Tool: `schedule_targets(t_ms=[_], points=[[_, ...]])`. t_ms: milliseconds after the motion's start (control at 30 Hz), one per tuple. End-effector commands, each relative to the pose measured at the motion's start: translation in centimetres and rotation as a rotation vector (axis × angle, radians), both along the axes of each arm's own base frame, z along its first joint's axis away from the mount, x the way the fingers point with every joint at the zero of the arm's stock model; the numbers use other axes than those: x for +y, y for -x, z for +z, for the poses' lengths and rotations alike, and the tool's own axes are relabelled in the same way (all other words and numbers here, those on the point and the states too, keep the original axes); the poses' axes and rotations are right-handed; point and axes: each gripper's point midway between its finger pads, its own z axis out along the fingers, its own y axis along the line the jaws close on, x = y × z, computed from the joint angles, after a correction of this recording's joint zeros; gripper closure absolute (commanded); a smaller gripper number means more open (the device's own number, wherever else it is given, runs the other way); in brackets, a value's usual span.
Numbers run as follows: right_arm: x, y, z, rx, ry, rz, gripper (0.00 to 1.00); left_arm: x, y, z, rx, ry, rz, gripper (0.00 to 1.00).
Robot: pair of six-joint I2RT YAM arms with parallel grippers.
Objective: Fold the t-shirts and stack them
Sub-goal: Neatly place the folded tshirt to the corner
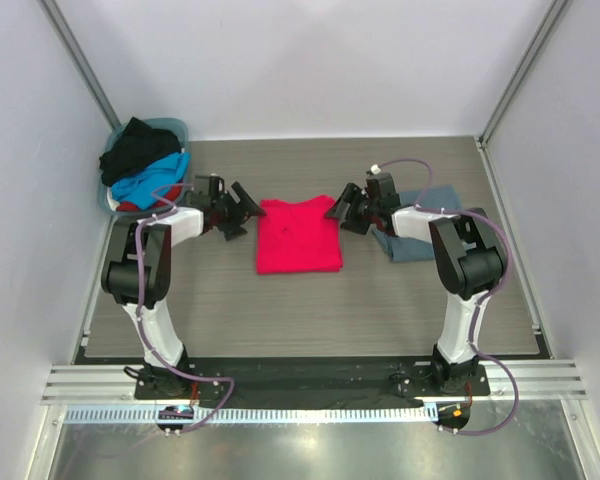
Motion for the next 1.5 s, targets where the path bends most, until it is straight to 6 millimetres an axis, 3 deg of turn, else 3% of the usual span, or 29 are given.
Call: schedule_targets(t_ms=[0,267,467,633,867,933,967,1033,1067,1100,1300,1467], points=[[0.6,-2.6,1.4,-0.080,-0.034,-0.035,0.32,-0.5,-1.6,-0.5,-0.025,0.002,0.002,0.21],[1.0,-3.8,-1.5,-0.029,-0.026,-0.053,0.39,-1.5,-1.9,-2.1,0.005,0.003,-0.014,0.32],[1.4,-4.5,-2.5,-0.013,-0.030,-0.040,0.41,-2.1,-1.6,-3.1,0.021,-0.011,-0.023,0.30],[1.6,-4.5,-3.2,0.007,-0.036,-0.034,0.48,-2.5,-2.0,-4.0,0.025,0.007,-0.025,0.40],[1.8,-4.7,-3.6,0.015,-0.039,-0.027,0.70,-2.4,-2.9,-5.1,0.040,-0.012,-0.012,0.56],[2.1,-5.0,-3.2,0.008,-0.051,-0.025,0.84,-2.7,-3.3,-5.0,0.044,-0.001,-0.015,0.58],[2.2,-5.1,-2.9,0.003,-0.054,-0.022,0.90,-2.8,-3.4,-5.0,0.043,0.007,-0.019,0.73],[2.4,-5.4,-2.4,-0.006,-0.063,-0.022,0.99,-3.3,-3.8,-4.8,0.035,0.020,-0.029,0.83],[2.4,-5.5,-2.2,-0.008,-0.065,-0.023,0.99,-3.6,-3.9,-4.7,0.031,0.026,-0.038,0.96],[2.5,-5.7,-1.8,-0.017,-0.068,-0.023,0.99,-3.8,-4.0,-4.7,0.028,0.025,-0.041,1.00],[2.8,-6.5,0.6,-0.058,-0.083,-0.016,0.99,-3.5,-4.0,-3.5,-0.003,-0.004,-0.029,1.00],[2.6,-6.6,4.6,-0.116,-0.108,-0.025,0.99,-4.0,-3.9,1.0,-0.111,-0.037,-0.041,1.00]])
